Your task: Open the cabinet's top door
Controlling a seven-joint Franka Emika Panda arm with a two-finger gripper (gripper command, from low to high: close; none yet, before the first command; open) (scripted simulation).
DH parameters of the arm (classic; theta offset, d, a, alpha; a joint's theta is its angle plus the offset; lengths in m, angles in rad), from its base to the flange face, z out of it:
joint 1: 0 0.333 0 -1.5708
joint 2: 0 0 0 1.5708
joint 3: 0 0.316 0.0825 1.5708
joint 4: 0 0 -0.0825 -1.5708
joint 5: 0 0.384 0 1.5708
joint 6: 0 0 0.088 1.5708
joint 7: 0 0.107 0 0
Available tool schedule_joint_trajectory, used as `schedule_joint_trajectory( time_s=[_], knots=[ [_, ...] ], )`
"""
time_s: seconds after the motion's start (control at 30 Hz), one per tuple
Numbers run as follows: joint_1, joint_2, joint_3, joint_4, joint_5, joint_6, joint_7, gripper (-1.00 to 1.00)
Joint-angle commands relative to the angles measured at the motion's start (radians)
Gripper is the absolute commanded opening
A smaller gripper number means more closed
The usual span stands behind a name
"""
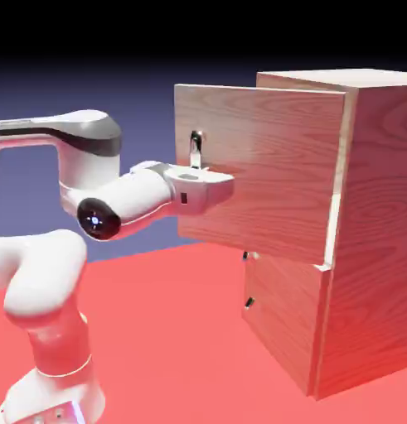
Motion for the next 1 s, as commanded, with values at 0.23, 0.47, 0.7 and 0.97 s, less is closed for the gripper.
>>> schedule_joint_trajectory(
  time_s=[0.23, 0.47, 0.7, 0.97],
  knots=[
    [0.007, 0.137, -0.290, 0.110, -0.287, -0.250, -0.040, -1.00],
    [0.137, 0.322, -0.544, 0.303, -0.501, -0.495, -0.096, -1.00],
    [0.375, 0.487, -0.789, 0.551, -0.648, -0.738, -0.146, -1.00],
    [0.665, 0.575, -1.026, 0.794, -0.745, -0.939, -0.171, -1.00]
  ],
)
